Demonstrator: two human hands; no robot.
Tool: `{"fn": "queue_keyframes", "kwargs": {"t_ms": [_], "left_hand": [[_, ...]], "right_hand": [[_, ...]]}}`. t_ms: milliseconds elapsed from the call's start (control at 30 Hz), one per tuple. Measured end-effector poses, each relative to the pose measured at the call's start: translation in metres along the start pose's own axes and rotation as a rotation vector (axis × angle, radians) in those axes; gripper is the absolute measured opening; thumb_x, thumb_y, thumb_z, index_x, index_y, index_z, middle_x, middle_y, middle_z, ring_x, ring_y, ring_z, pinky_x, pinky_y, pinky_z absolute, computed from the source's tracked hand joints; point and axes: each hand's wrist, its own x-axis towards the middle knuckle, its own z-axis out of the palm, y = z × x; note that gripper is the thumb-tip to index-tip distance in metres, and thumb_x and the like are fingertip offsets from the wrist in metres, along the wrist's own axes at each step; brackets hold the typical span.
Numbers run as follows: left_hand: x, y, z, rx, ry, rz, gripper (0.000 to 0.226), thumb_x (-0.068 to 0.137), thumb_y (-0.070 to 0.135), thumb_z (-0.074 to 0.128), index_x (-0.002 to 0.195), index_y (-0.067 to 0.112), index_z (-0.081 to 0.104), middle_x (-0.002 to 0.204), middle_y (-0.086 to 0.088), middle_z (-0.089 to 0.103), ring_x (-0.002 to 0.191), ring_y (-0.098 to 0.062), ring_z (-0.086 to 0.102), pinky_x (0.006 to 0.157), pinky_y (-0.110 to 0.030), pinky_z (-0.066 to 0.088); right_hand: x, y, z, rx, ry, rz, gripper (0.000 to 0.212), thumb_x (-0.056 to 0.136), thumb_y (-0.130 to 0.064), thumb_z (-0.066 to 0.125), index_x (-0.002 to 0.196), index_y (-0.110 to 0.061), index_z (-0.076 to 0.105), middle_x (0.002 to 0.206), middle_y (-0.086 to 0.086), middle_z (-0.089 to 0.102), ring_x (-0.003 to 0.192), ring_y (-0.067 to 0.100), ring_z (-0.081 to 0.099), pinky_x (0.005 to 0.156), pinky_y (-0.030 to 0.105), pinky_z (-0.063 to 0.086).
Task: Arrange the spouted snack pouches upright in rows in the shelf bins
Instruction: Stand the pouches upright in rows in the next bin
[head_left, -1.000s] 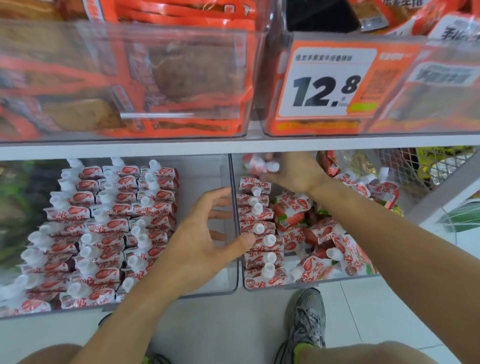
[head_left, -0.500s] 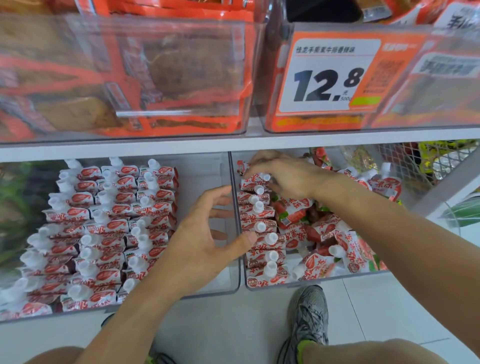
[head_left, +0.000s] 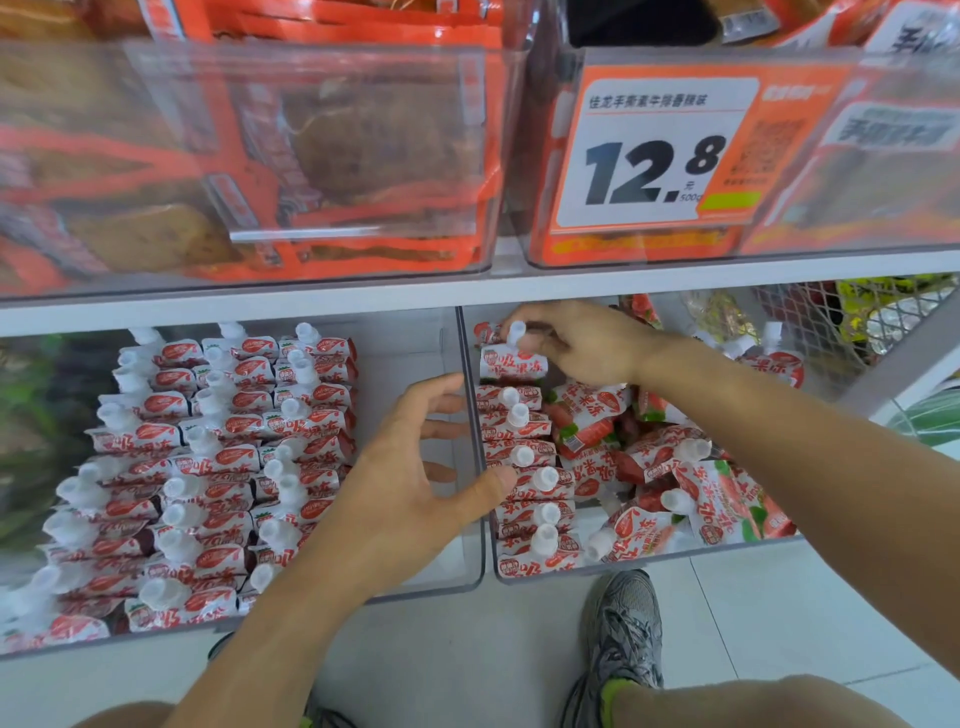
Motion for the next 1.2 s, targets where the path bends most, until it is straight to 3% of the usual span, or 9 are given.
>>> {"fn": "queue_keyframes", "kwargs": {"t_ms": [100,233,333,500,600,800,933,1100,1200], "left_hand": [[0.0,0.001,0.0,-0.007,0.0,-0.003,0.078,0.062,0.059,0.071,0.132,0.052,0.037,0.121,0.034,0.05,0.113,0.013,0.049,0.084,-0.02,0.052],[0.001,0.0,0.001,-0.008,0.008,-0.007,0.081,0.061,0.06,0.072,0.133,0.048,0.038,0.121,0.031,0.05,0.113,0.01,0.05,0.085,-0.021,0.053],[0.001,0.001,0.001,-0.002,0.01,-0.009,0.08,0.062,0.058,0.072,0.134,0.046,0.038,0.122,0.03,0.05,0.113,0.011,0.049,0.083,-0.018,0.052],[0.002,0.001,0.002,0.001,0.017,-0.012,0.077,0.066,0.051,0.076,0.133,0.045,0.039,0.121,0.029,0.051,0.112,0.012,0.049,0.082,-0.013,0.05],[0.002,0.0,0.002,0.0,0.021,-0.013,0.076,0.068,0.049,0.077,0.133,0.045,0.039,0.121,0.028,0.051,0.112,0.012,0.049,0.083,-0.012,0.05],[0.003,0.003,0.0,-0.002,0.008,-0.012,0.083,0.06,0.061,0.071,0.134,0.044,0.038,0.121,0.029,0.05,0.111,0.011,0.05,0.081,-0.012,0.05],[0.006,0.003,-0.001,-0.011,-0.004,-0.021,0.081,0.061,0.055,0.076,0.132,0.044,0.039,0.117,0.026,0.051,0.106,0.012,0.05,0.076,-0.006,0.046],[0.01,0.001,-0.001,-0.007,-0.011,-0.036,0.078,0.066,0.046,0.081,0.131,0.046,0.037,0.117,0.024,0.051,0.104,0.012,0.05,0.077,-0.009,0.048],[0.01,0.001,-0.002,0.006,-0.026,-0.041,0.076,0.069,0.047,0.08,0.129,0.05,0.035,0.118,0.026,0.049,0.103,0.014,0.049,0.077,-0.01,0.05]], "right_hand": [[0.002,-0.002,0.007,0.18,0.028,0.055,0.027,0.103,-0.03,0.046,0.128,-0.023,0.055,0.104,-0.007,0.06,0.096,0.008,0.056,0.082,0.022,0.044],[0.011,-0.001,0.006,0.128,-0.123,0.169,0.056,0.088,-0.047,0.067,0.137,-0.031,0.045,0.131,-0.01,0.05,0.118,0.013,0.051,0.101,0.031,0.041],[0.018,-0.001,0.0,0.097,-0.078,0.245,0.061,0.081,-0.053,0.072,0.133,-0.027,0.053,0.132,-0.007,0.058,0.118,0.017,0.055,0.102,0.034,0.044],[0.017,-0.008,0.008,0.038,-0.172,0.207,0.063,0.084,-0.041,0.07,0.139,-0.048,0.04,0.137,-0.009,0.053,0.114,0.014,0.053,0.094,0.033,0.045],[0.018,-0.01,0.008,0.029,-0.158,0.204,0.061,0.088,-0.039,0.066,0.142,-0.047,0.039,0.139,-0.008,0.052,0.114,0.014,0.051,0.088,0.028,0.039],[0.014,-0.006,-0.002,0.1,-0.292,0.297,0.069,0.078,-0.034,0.07,0.139,-0.047,0.042,0.143,-0.01,0.049,0.128,0.018,0.048,0.106,0.041,0.042],[0.016,-0.012,-0.004,0.29,-0.334,0.325,0.07,0.073,-0.007,0.069,0.132,-0.041,0.052,0.136,-0.008,0.053,0.121,0.017,0.054,0.089,0.03,0.055],[0.018,-0.017,-0.003,0.163,-0.406,0.324,0.081,0.072,-0.018,0.071,0.142,-0.042,0.038,0.143,-0.011,0.046,0.13,0.018,0.045,0.106,0.04,0.041],[0.013,-0.019,-0.011,0.054,-0.319,0.318,0.082,0.078,-0.023,0.073,0.148,-0.034,0.032,0.13,-0.013,0.05,0.122,0.016,0.048,0.097,0.033,0.044]]}}
